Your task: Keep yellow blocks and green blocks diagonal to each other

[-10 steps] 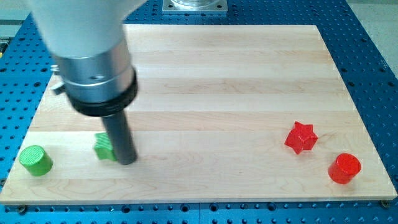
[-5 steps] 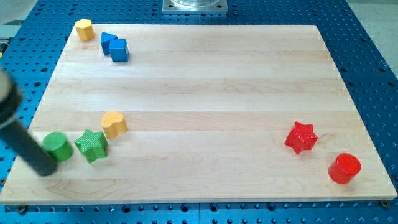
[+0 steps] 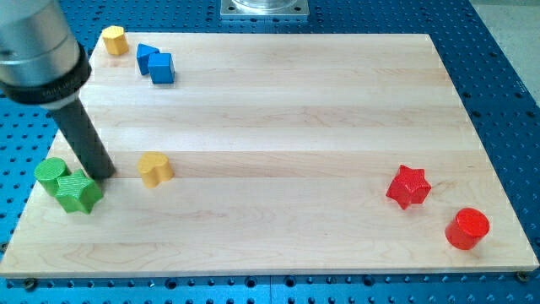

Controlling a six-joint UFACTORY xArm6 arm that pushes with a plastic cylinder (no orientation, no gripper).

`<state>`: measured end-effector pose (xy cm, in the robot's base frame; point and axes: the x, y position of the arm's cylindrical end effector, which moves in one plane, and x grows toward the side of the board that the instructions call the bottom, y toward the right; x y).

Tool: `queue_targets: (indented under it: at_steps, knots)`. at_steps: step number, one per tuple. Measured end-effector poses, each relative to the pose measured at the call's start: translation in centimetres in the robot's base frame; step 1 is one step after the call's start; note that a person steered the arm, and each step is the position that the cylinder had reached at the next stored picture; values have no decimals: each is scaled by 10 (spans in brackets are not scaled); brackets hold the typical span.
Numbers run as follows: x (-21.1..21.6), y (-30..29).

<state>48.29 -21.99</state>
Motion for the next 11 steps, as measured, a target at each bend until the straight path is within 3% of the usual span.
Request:
queue_targets:
  at_steps: [2, 3, 4, 5, 6, 7, 8, 9, 10, 11]
  knots:
    - [38, 115]
    - [-26, 125]
    - [-60, 14]
    - [-128, -77]
    - [-156, -85]
    - [-227, -83]
    - [-257, -84]
    - [-279, -34]
    - [-292, -40]
    - [-288, 14]
